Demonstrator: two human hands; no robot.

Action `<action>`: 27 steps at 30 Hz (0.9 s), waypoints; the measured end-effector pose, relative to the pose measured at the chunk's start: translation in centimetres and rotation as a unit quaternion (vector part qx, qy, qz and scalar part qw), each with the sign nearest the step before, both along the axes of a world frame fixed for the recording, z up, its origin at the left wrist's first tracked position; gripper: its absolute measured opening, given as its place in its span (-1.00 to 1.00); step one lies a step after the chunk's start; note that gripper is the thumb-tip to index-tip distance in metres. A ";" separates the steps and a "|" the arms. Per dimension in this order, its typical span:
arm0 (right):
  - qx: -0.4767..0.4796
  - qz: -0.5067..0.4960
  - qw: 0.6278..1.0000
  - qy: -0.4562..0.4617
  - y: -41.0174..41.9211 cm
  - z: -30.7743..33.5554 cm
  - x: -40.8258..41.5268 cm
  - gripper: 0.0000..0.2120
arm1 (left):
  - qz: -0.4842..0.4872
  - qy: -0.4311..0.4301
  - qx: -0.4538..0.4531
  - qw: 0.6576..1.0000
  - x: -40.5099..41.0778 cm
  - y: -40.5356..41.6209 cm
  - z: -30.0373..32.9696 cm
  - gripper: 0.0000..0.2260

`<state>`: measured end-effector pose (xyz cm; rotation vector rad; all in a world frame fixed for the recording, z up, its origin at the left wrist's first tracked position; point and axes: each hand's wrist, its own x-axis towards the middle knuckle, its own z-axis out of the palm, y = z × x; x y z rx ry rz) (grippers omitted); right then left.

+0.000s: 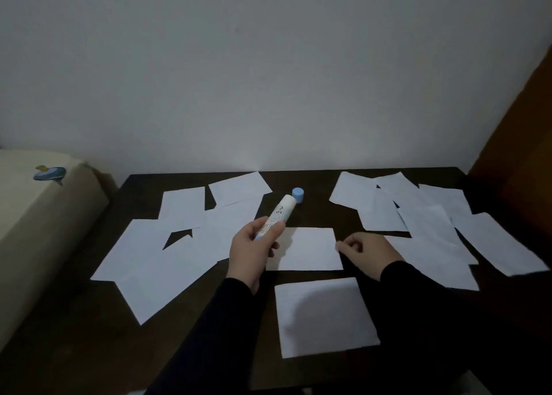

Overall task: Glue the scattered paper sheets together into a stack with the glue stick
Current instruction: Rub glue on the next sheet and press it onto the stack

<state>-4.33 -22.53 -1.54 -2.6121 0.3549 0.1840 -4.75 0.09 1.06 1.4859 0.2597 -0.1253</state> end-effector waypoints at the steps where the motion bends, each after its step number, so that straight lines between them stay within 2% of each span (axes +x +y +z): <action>1: -0.018 0.045 0.999 -0.024 -0.7 -0.1 -0.7 -0.72 | 0.011 0.008 -0.023 1.000 0.0 -0.5 0.0 -0.57; 3: -0.039 0.132 0.988 -0.065 -1.7 -0.3 -1.6 -0.65 | 0.029 0.036 -0.063 0.997 0.3 -1.3 0.0 -0.59; 6: -0.047 0.186 0.977 -0.095 -1.5 -0.5 -1.6 -0.59 | 0.038 0.084 -0.126 0.988 0.5 -2.5 0.0 -0.65; 10: -0.103 0.232 0.966 -0.059 -0.8 -1.4 -0.9 -0.57 | 0.049 0.153 -0.226 0.961 0.8 -4.4 -0.2 -0.67; 13: -0.091 0.241 0.965 -0.040 -1.1 -1.7 -0.7 -0.56 | 0.004 0.146 -0.239 0.960 0.8 -5.7 -0.2 -0.73; 14: -0.087 0.246 0.965 -0.039 -1.3 -1.7 -0.7 -0.56 | -0.019 0.119 -0.208 0.971 0.8 -6.1 -0.4 -0.75; 15: -0.083 0.252 0.963 -0.037 -1.6 -1.8 -0.7 -0.55 | -0.045 0.077 -0.135 0.987 0.7 -6.5 -0.7 -0.74; 16: -0.081 0.258 0.962 -0.036 -1.8 -2.0 -0.7 -0.55 | -0.066 0.023 -0.024 0.997 0.5 -6.8 -1.0 -0.74; 18: -0.080 0.263 0.961 -0.038 -2.2 -2.3 -0.8 -0.54 | -0.101 -0.101 0.190 0.971 0.0 -7.3 -1.3 -0.75; 19: -0.082 0.262 0.961 -0.042 -2.3 -2.5 -0.9 -0.53 | -0.119 -0.147 0.250 0.950 -0.2 -7.5 -1.5 -0.75; 22: -0.080 0.260 0.960 -0.060 -2.4 -2.9 -1.1 -0.54 | -0.154 -0.214 0.317 0.911 -0.2 -7.7 -2.2 -0.73; 27: -0.069 0.259 0.961 -0.069 -2.4 -3.1 -1.3 -0.54 | -0.177 -0.221 0.346 0.895 -0.9 -8.4 -2.3 -0.73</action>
